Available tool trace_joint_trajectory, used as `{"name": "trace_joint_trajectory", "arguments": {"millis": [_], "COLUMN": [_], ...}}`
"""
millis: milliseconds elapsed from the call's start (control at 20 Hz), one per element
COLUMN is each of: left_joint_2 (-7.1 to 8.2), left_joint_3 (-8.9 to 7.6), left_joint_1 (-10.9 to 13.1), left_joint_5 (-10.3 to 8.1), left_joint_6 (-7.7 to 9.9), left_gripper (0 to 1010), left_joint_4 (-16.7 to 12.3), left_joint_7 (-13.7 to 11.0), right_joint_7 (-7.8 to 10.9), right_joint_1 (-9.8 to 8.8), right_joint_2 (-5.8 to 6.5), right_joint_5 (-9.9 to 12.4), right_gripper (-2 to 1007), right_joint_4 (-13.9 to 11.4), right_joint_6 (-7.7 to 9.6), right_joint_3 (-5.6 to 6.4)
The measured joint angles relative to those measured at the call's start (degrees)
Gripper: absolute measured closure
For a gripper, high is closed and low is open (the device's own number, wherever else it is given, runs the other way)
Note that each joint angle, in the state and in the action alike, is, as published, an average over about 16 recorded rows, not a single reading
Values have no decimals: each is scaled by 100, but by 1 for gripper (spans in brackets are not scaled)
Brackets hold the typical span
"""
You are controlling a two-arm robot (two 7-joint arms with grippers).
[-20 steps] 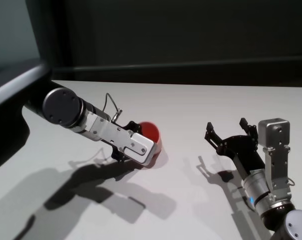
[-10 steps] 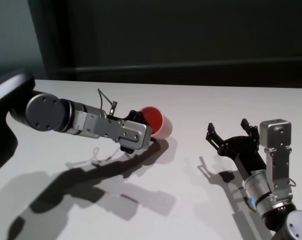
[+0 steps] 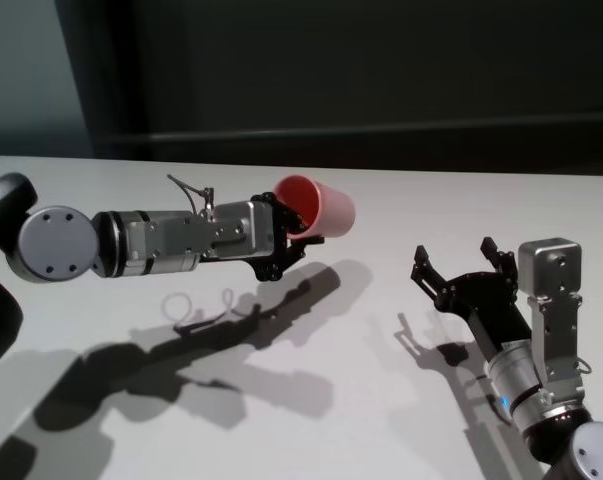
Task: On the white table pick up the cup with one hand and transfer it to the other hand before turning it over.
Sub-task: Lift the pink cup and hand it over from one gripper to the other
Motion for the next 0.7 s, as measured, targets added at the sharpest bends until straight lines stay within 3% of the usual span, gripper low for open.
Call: {"name": "trace_joint_trajectory", "arguments": {"millis": [350,700], "left_joint_2": [-304,-701], "left_joint_3": [-611,-1065], "left_joint_1": [348,455], "left_joint_5": [-1071,-2063], "left_joint_6": [-312,-517], "left_gripper": [954,954], "left_joint_4": [302,716], "left_joint_7": [108,-117], "right_joint_7": [0,0], "right_joint_1": [0,0], "right_joint_2": [0,0], "right_joint_5": [0,0], "right_gripper": [3,3], "right_joint_4": [0,0], "right_joint_6": [0,0], "right_joint_3": [0,0]}}
